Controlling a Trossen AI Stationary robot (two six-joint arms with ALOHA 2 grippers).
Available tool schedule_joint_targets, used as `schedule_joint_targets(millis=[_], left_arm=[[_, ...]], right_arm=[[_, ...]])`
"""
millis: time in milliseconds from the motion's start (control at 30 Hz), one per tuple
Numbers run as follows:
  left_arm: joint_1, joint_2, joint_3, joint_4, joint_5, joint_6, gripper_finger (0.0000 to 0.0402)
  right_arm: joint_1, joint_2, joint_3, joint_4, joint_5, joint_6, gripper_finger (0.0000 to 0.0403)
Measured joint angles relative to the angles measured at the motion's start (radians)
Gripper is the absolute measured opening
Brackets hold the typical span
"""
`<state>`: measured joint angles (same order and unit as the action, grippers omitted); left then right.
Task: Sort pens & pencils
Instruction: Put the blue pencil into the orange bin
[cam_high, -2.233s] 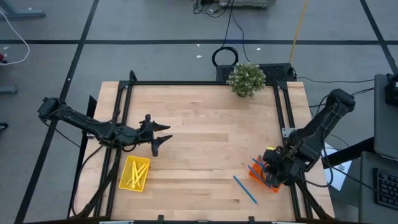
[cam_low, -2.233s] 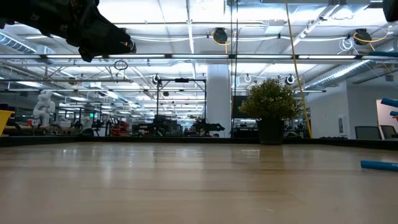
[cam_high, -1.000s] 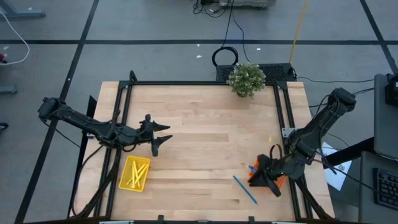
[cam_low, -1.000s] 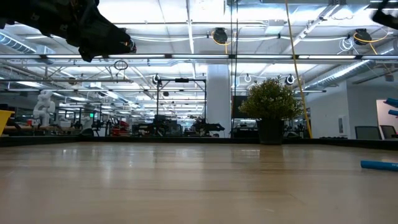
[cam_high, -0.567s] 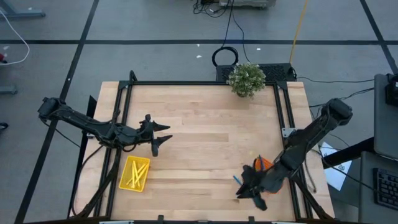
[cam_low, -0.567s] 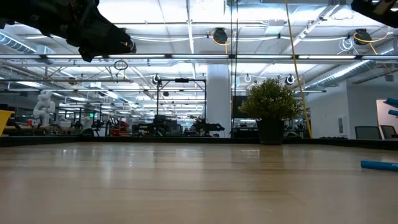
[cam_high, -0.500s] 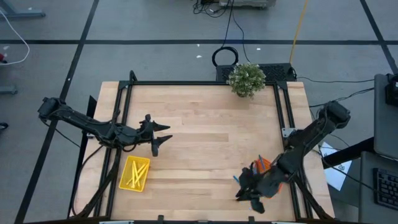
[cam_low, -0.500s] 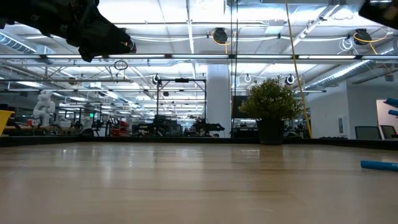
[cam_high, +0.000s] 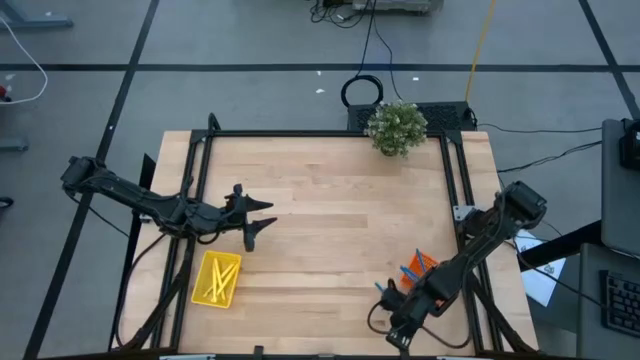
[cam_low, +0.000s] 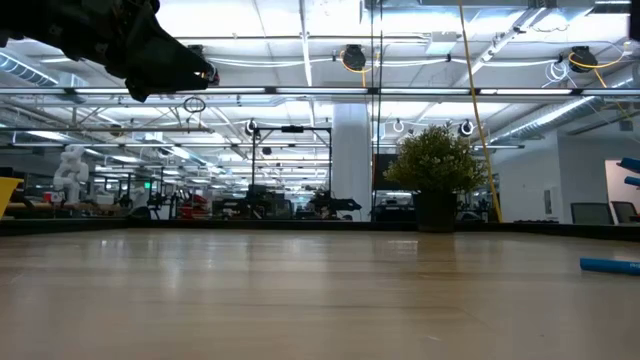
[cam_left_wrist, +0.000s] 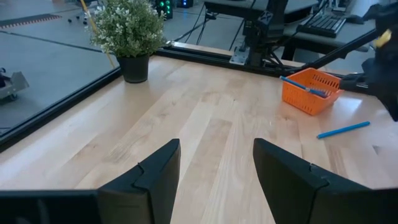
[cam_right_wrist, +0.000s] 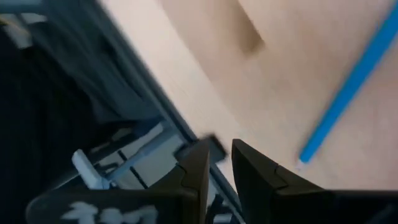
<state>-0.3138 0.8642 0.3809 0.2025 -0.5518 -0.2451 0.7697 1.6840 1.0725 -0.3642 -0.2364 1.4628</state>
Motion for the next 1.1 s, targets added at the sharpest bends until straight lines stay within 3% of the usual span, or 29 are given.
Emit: schedule_joint_targets(millis=[133,400,1100], left_arm=[[0.000,0.000,0.000,0.000,0.000,0.000,0.0207],[0.000,0.000,0.000,-0.001,0.000,0.000,0.0207],[0.000,0.000,0.000,-0.001,0.000,0.002,0.0207]], right_arm=[[0.005,0.036,0.000,-0.036,-0.051,0.093,0.0059],[0.014,0.084,0.000,-0.051,-0.131,0.127,0.0059],[0.013,0.085,0.000,-0.122,-0.102,0.122,0.0059]])
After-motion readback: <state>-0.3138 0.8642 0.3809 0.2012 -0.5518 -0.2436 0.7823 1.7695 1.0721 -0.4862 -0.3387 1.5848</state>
